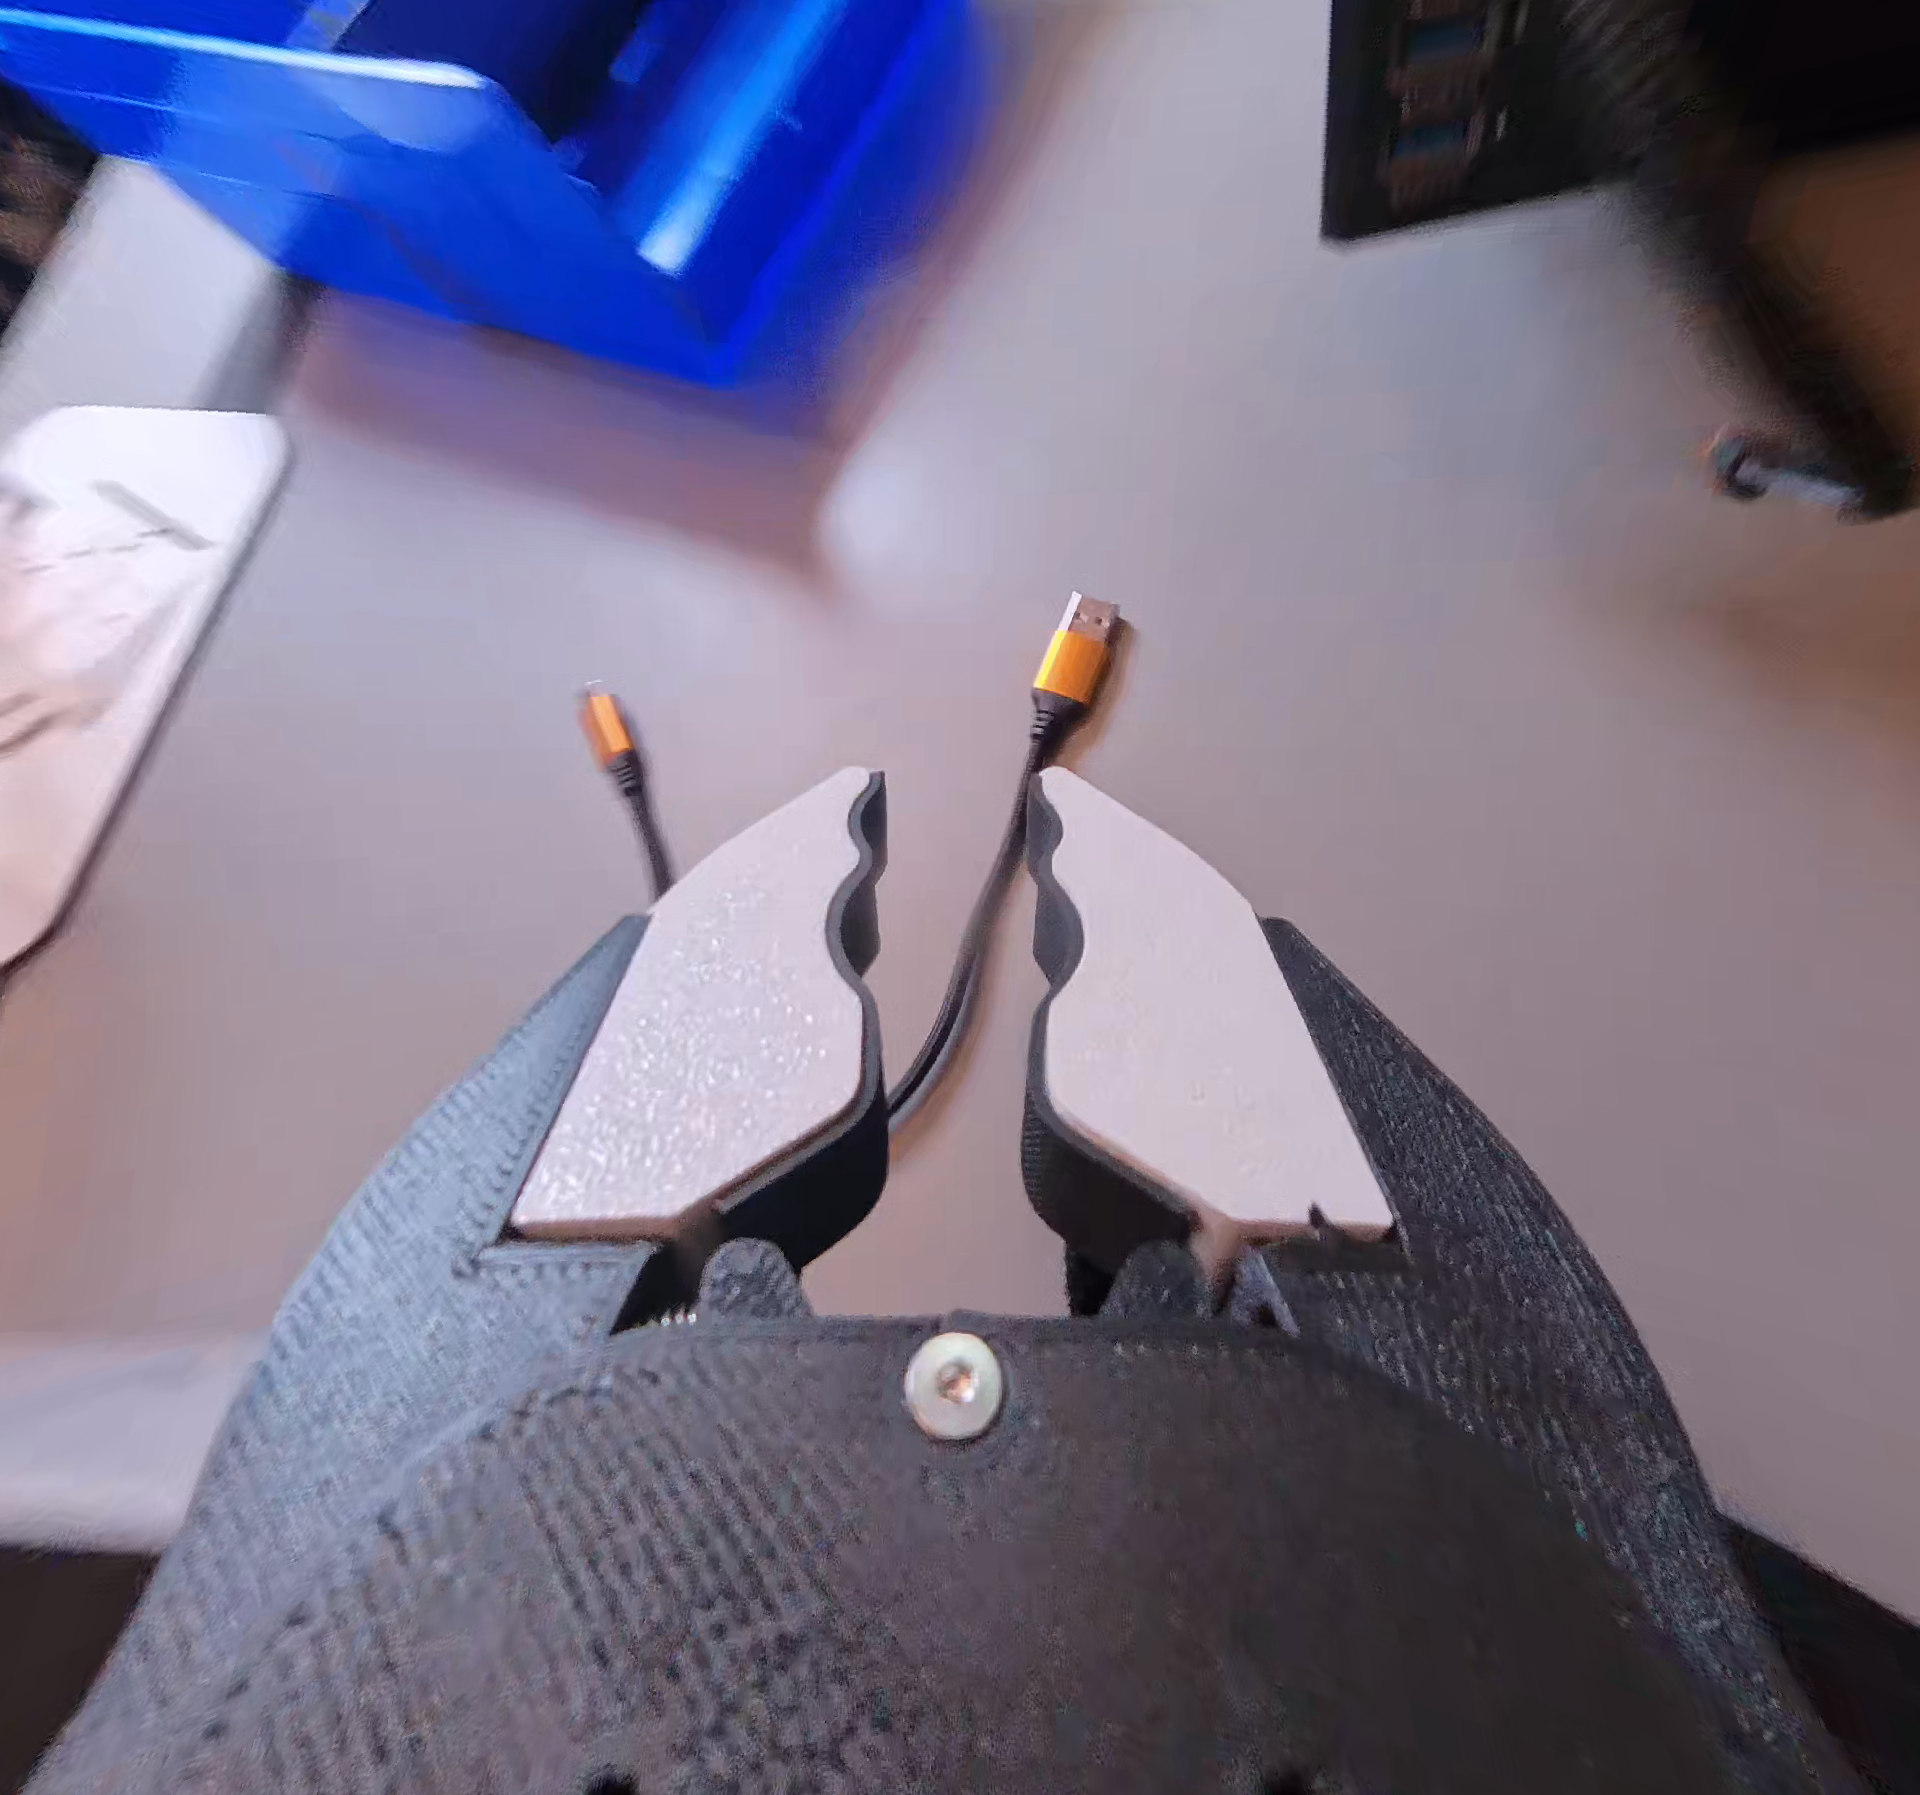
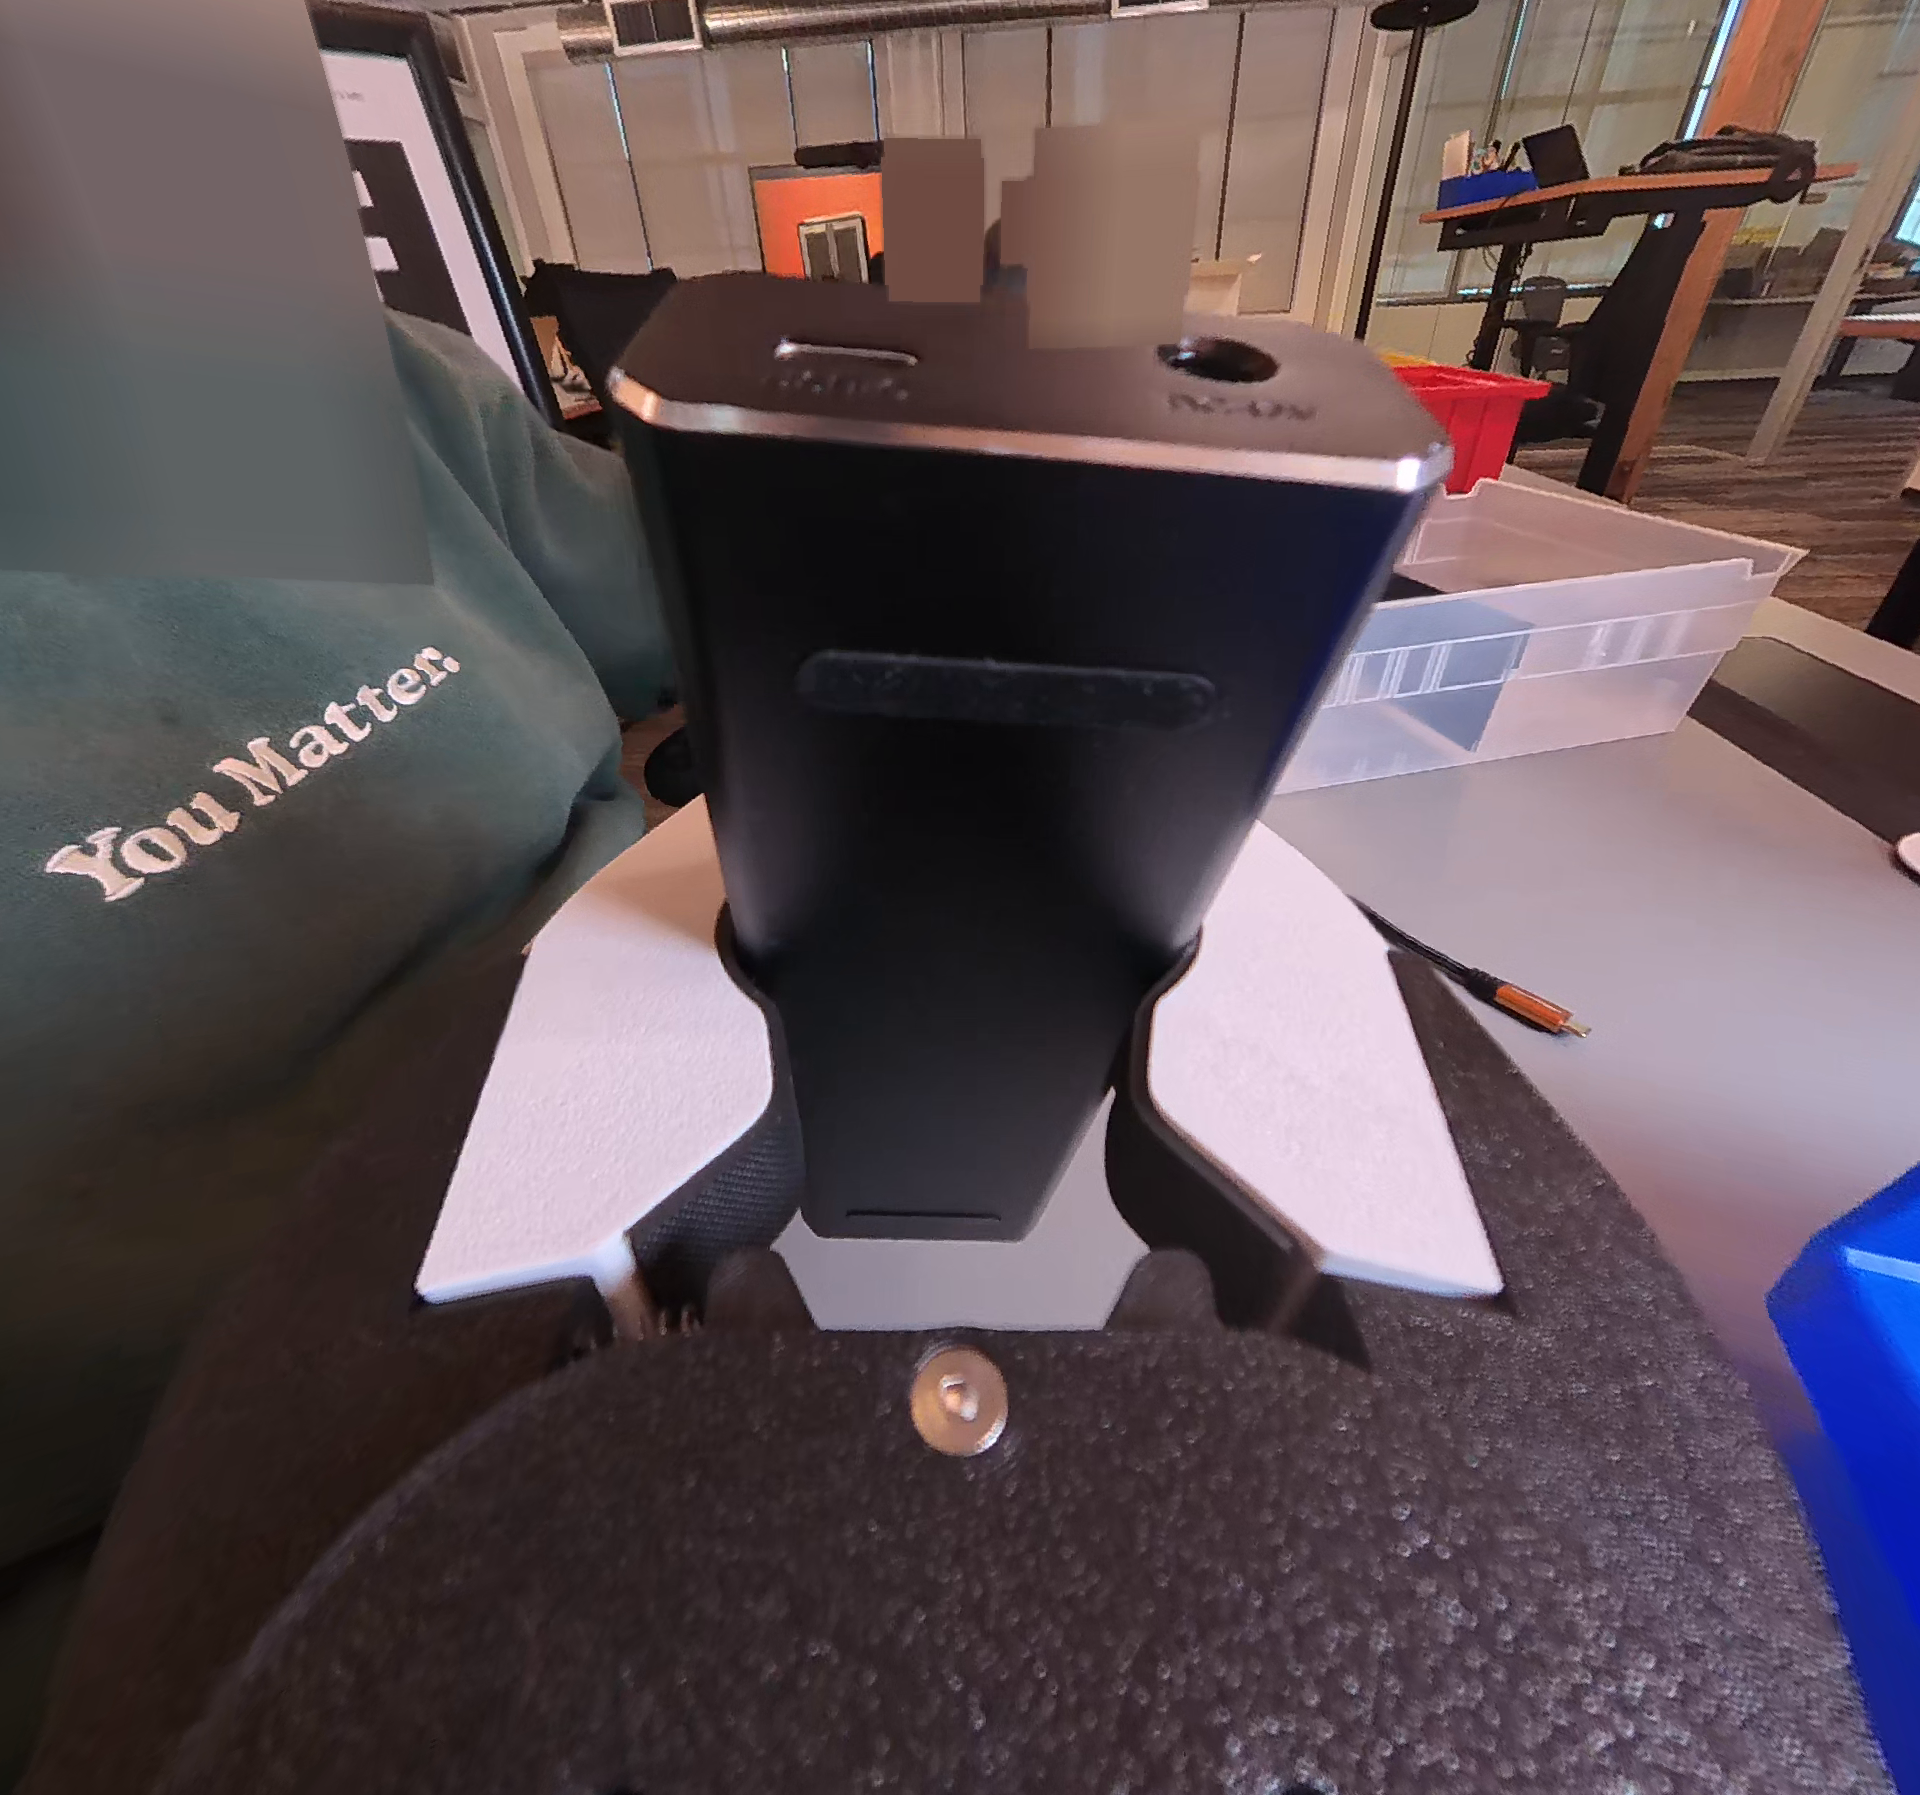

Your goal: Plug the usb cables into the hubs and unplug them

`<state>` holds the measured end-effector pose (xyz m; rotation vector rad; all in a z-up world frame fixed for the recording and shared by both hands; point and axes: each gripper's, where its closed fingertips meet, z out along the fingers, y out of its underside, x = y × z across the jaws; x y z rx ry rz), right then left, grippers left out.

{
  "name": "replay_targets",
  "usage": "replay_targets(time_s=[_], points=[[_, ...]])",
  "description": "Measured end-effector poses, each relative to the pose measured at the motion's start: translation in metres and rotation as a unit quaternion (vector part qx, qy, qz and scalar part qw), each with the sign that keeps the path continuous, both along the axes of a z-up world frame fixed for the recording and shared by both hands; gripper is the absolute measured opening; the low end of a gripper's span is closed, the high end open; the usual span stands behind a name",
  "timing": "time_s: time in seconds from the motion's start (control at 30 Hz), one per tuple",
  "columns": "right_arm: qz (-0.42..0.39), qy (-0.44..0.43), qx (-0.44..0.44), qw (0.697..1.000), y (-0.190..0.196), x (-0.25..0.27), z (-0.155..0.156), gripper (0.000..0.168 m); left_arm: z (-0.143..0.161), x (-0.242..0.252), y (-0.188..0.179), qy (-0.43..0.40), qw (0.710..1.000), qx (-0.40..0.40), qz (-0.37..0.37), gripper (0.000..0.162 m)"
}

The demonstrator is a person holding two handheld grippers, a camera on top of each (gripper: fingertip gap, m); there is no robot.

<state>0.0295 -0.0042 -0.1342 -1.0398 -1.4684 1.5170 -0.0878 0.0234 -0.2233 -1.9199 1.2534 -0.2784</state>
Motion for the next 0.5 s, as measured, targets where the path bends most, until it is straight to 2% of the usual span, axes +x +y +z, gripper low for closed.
replay_targets(time_s=[0.13,0.27,0.3,0.4,0.5], points=[[-0.006,0.005,0.0,1.0,0.003,0.006,0.002,0.073,-0.043,0.031,0.003,0.029,0.991,-0.091,-0.098,0.031],[-0.012,0.002,0.001,1.0,0.006,0.006,0.001,0.073,-0.062,0.042,0.007,0.04,0.981,-0.143,-0.126,0.034],[-0.014,0.001,0.001,1.0,0.007,0.005,0.0,0.072,-0.061,0.045,0.007,0.025,0.98,-0.15,-0.125,0.031],[-0.034,-0.012,0.006,0.999,0.014,0.002,-0.004,0.073,-0.062,0.043,0.005,0.035,0.982,-0.139,-0.124,0.015],[-0.05,-0.026,0.015,0.998,0.017,-0.001,-0.009,0.072,-0.061,0.039,0.003,0.042,0.987,-0.103,-0.12,0.015]])
